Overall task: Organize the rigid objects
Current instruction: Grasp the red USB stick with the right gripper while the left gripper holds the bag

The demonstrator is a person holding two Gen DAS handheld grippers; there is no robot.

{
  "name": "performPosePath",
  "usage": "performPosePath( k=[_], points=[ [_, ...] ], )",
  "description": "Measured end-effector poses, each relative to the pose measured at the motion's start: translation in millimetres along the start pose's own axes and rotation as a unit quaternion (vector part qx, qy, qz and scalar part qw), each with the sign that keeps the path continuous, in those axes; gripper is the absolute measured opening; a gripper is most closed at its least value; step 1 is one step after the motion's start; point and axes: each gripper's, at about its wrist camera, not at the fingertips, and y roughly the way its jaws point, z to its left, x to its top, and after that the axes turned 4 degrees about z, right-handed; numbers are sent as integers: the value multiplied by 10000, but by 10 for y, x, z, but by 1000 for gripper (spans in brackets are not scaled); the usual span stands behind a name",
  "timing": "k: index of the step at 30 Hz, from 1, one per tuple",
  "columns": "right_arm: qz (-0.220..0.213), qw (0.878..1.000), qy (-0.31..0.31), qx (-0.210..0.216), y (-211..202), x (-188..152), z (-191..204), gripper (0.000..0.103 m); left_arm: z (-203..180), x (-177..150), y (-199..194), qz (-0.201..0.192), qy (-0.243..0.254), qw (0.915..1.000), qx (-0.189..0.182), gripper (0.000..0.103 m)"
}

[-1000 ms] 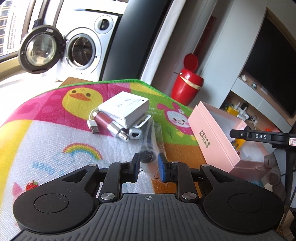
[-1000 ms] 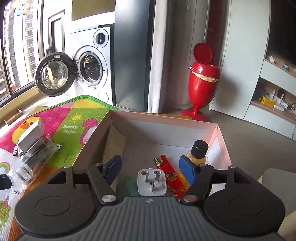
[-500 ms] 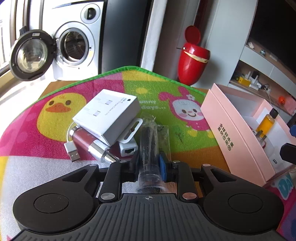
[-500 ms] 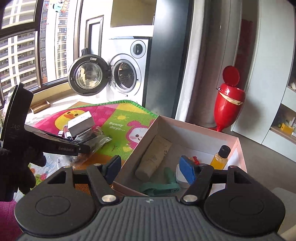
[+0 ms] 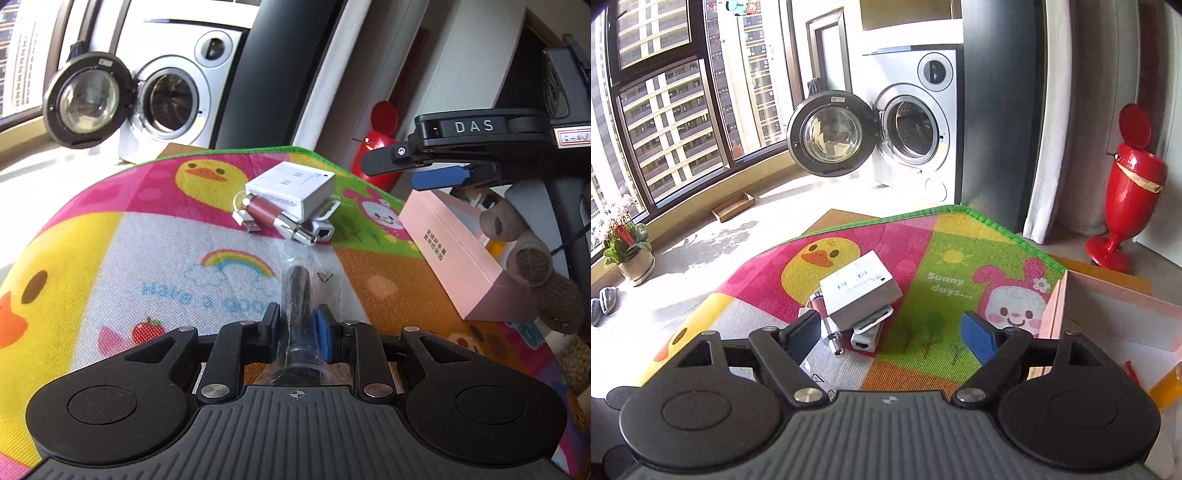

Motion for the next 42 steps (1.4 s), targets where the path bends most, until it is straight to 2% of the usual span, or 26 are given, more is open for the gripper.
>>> performPosePath(
  k=[3, 6, 9, 12, 13, 15, 21, 23, 25, 27, 30, 32, 34, 37, 39, 42],
  points=[
    [240, 9997, -71, -12, 393, 194, 191, 83, 61, 6, -2, -91, -143, 9998, -109, 25],
    [452, 9978, -440, -219, 780, 292, 359, 83, 51, 5, -2, -130, -108, 9997, -166, 25],
    [638, 9942, -747, -437, 1086, 310, 452, 83, 130, 13, 12, -114, -310, 9990, -309, 25],
    [690, 9963, -484, -173, 1159, 338, 398, 82, 192, -2, 1, -144, -484, 9980, -371, 25],
    [768, 9964, -361, -41, 1152, 344, 367, 75, 195, -2, -3, -158, -493, 9980, -366, 25],
    [914, 9952, -335, 130, 1097, 334, 330, 72, 196, -2, -7, -173, -512, 9979, -355, 25],
    [1053, 9919, -710, 70, 649, 50, 290, 72, 290, 0, -49, -308, -847, 9955, -289, 25],
    [1131, 9895, -881, 199, 420, -92, 278, 72, 262, -8, -58, -303, -790, 9961, -253, 24],
    [1465, 9819, -1135, 399, 272, -236, 293, 72, 192, -15, -52, -276, -634, 9974, -212, 24],
    [1620, 9795, -1106, 453, 186, -303, 271, 72, 129, -23, -52, -255, -510, 9982, -162, 24],
    [1359, 9862, -858, 402, 77, -251, 201, 72, 120, -20, -38, -231, -462, 9986, -141, 24],
    [1026, 9925, -598, 296, 116, -119, 143, 68, 126, -16, -27, -201, -468, 9986, -170, 24],
    [931, 9946, -396, 215, 277, 31, 142, 48, 143, -7, -8, -172, -450, 9986, -206, 24],
    [867, 9959, -267, -27, 628, 218, 185, 48, 150, 6, 9, -156, -435, 9987, -219, 24],
    [974, 9951, -75, -138, 871, 295, 175, 48, 155, 8, 16, -136, -447, 9987, -223, 24],
    [1041, 9937, 344, 242, 984, 326, 164, 48, 146, -1, 18, -128, -439, 9987, -217, 25]
  ],
)
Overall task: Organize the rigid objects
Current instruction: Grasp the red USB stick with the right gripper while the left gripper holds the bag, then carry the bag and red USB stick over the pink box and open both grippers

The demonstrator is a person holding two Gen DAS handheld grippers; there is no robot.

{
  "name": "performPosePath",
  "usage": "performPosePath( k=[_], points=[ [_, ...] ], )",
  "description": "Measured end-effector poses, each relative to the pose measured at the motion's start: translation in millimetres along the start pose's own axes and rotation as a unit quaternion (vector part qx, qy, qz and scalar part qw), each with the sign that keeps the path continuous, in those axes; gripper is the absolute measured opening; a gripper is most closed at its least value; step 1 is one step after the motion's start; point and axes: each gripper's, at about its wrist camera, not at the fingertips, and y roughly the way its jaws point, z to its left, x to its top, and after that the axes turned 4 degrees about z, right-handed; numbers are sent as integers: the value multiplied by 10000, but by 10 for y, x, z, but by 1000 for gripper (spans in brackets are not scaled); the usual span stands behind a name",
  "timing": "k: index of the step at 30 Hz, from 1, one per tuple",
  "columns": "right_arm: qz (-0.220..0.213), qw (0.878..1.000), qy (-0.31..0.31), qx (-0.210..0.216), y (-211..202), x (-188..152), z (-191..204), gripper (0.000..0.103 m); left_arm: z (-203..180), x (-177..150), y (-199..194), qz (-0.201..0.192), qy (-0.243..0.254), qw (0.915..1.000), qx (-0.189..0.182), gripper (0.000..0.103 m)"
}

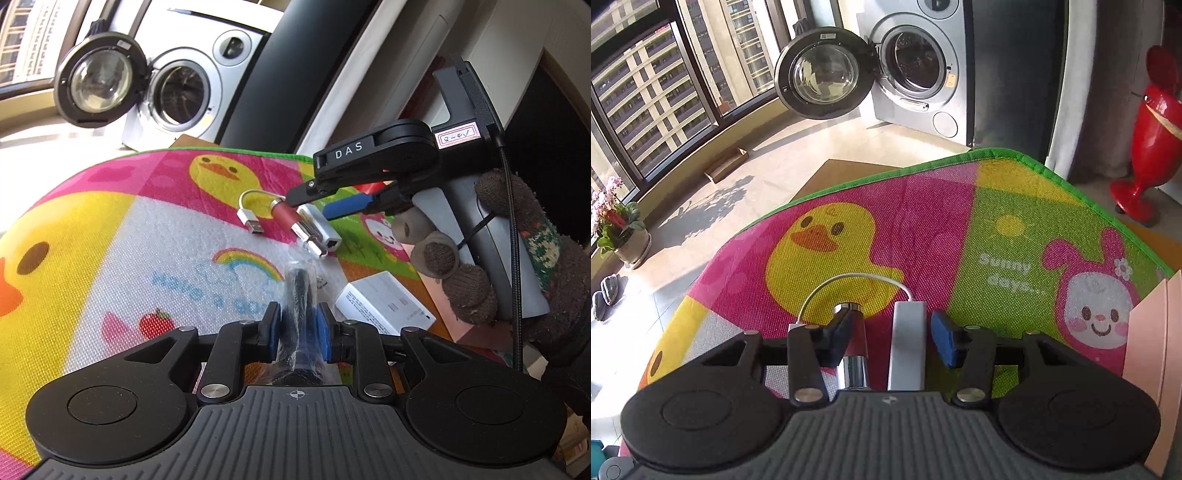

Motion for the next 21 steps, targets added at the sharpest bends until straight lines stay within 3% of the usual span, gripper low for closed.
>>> performPosePath(
  k=[2, 5, 12, 15, 18, 21],
  points=[
    [-75, 9997, -212, 103, -8, -24, 98, 47, -10, 1, 4, 16, 24, 10000, 22, 25],
    [-128, 9977, -667, -91, 21, -69, 262, 40, -21, -1, 4, 28, 55, 10000, 56, 25],
    [-176, 9901, -1335, -399, 45, -168, 528, 38, -69, -3, 14, 53, 114, 9998, 123, 26],
    [-65, 9848, -1653, -524, 60, -235, 648, 20, -113, 21, 27, 114, 228, 9995, 196, 26],
    [263, 9880, -1507, -224, 135, -240, 671, 20, -170, 99, 48, 320, 392, 9983, 299, 25],
    [319, 9918, -1235, -72, 126, -191, 597, 20, -167, 210, 83, 642, 420, 9966, 290, 25]
  ],
)
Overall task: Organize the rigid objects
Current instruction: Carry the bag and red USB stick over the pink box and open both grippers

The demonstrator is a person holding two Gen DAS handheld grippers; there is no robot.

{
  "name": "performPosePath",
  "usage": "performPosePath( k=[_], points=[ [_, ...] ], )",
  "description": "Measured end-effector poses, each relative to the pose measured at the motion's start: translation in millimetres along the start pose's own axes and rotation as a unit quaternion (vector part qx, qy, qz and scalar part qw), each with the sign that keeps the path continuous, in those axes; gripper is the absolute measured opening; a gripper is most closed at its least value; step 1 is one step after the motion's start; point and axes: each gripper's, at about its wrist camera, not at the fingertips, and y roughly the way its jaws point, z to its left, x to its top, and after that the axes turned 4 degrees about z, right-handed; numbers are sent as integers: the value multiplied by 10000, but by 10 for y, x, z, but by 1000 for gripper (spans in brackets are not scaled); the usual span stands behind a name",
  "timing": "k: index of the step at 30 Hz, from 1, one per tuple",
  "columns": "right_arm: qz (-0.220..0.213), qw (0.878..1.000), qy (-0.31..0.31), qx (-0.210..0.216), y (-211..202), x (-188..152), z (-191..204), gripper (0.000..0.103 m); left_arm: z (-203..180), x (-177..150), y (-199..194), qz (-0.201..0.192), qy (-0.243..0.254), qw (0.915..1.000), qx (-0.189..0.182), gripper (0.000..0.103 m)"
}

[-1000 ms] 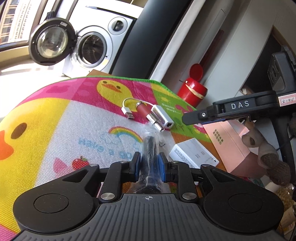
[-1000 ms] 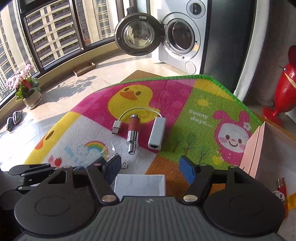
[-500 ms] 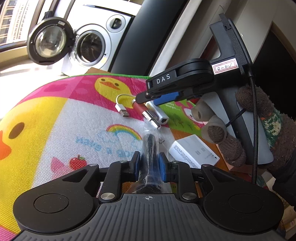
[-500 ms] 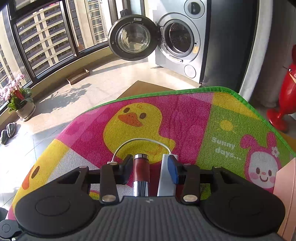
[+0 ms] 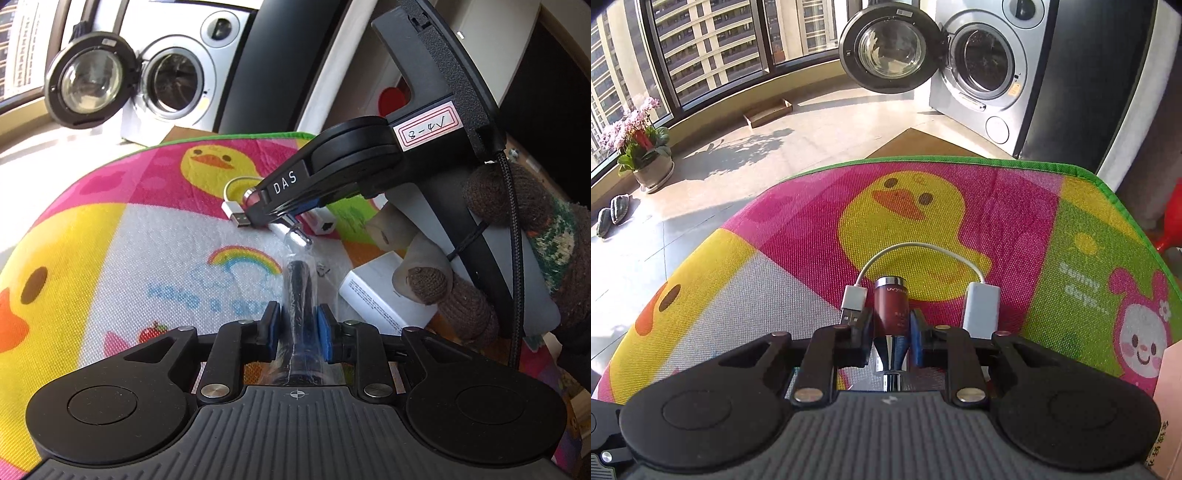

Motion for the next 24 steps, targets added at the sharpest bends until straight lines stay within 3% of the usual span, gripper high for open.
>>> performPosePath(
  k=[4, 9, 17, 24],
  points=[
    [-21, 9999, 131, -28, -176, -99, -87, 20, 55, 122, 52, 267, -32, 9996, -121, 25],
    [-415, 9984, 289, 265, -745, -398, -205, 20, -43, 50, 33, 78, 223, 9997, -98, 24],
    [-1262, 9915, 280, -121, -2037, -1531, -444, 20, -561, -270, -579, -297, 1198, 9903, -640, 24],
    [-2071, 9701, 840, -943, -2834, -2527, -760, 20, -1410, 58, -971, -880, 1779, 9714, -1305, 24]
  ],
)
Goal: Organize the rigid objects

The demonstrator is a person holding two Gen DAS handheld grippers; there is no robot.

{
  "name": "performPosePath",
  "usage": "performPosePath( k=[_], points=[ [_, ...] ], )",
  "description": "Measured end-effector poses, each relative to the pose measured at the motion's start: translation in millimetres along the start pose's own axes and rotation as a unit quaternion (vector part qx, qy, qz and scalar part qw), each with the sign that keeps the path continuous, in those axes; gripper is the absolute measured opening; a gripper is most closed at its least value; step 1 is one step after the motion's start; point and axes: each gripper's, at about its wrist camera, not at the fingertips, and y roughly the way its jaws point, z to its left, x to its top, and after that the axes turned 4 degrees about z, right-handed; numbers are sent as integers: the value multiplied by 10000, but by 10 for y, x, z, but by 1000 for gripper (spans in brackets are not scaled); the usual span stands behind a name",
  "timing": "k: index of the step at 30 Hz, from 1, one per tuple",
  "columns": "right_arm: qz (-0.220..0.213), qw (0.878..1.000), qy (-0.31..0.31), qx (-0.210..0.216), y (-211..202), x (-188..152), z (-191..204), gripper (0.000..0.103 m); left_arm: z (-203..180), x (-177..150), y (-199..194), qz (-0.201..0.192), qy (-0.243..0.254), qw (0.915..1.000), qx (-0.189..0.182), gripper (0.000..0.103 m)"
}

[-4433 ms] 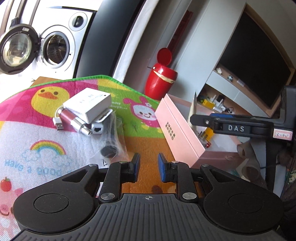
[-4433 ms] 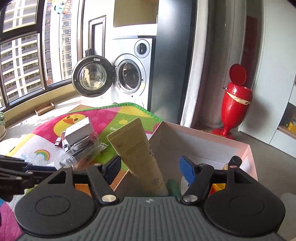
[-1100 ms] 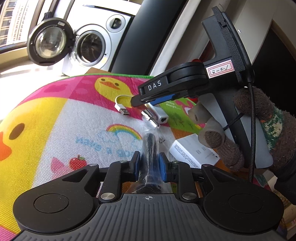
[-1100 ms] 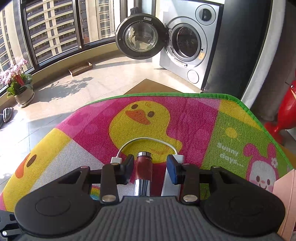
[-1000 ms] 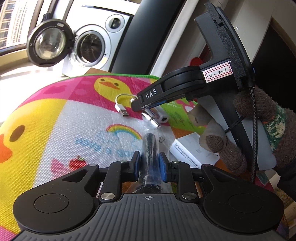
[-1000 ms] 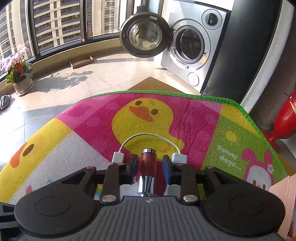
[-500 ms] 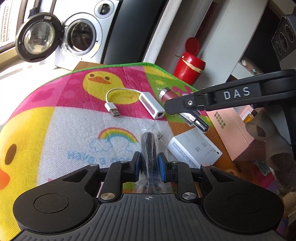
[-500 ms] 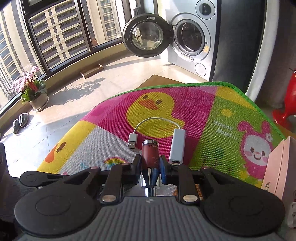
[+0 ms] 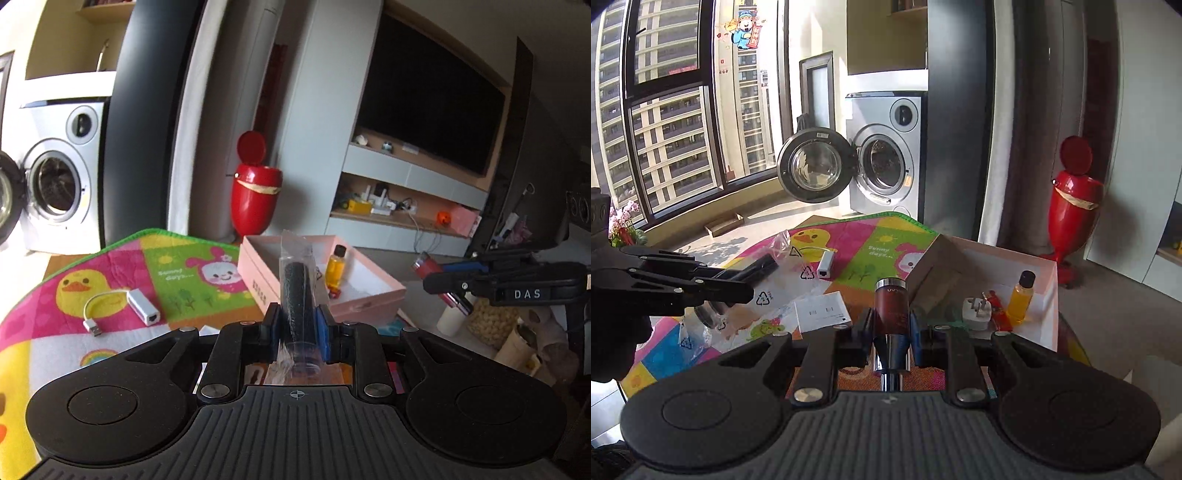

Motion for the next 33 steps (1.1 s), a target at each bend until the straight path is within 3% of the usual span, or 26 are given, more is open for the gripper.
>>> performPosePath(
  k=[4, 9, 11, 14, 17, 21, 25, 29, 33],
  points=[
    [-310, 9987, 186, -350, -270, -268, -172, 20, -181, 432, 358, -229, -96, 9997, -53, 24],
    [-419, 9971, 392, -508, -341, -463, -304, 20, -258, 867, 1138, -190, -634, 9976, -218, 24],
    [-385, 9966, 470, -552, -323, -519, -369, 20, -238, 924, 1434, -3, -784, 9968, -179, 24],
    [-307, 9957, 596, -647, -322, -603, -448, 20, -201, 871, 1640, -42, -818, 9966, 63, 25],
    [-244, 9948, 705, -693, -274, -658, -528, 20, -80, 723, 1563, 23, -925, 9957, 75, 25],
    [-189, 9939, 824, -710, -119, -610, -637, 20, 107, 361, 1213, 235, -1054, 9934, 377, 25],
    [-300, 9935, 888, -650, 105, -318, -759, 20, 289, -77, 876, 477, -1206, 9896, 618, 25],
    [-456, 9880, 888, -1181, 417, 123, -885, 21, 429, -341, 691, 662, -1123, 9863, 1010, 25],
    [-374, 9883, 1261, -771, 569, 357, -997, 43, 690, -523, 488, 760, -1302, 9783, 1424, 25]
  ],
)
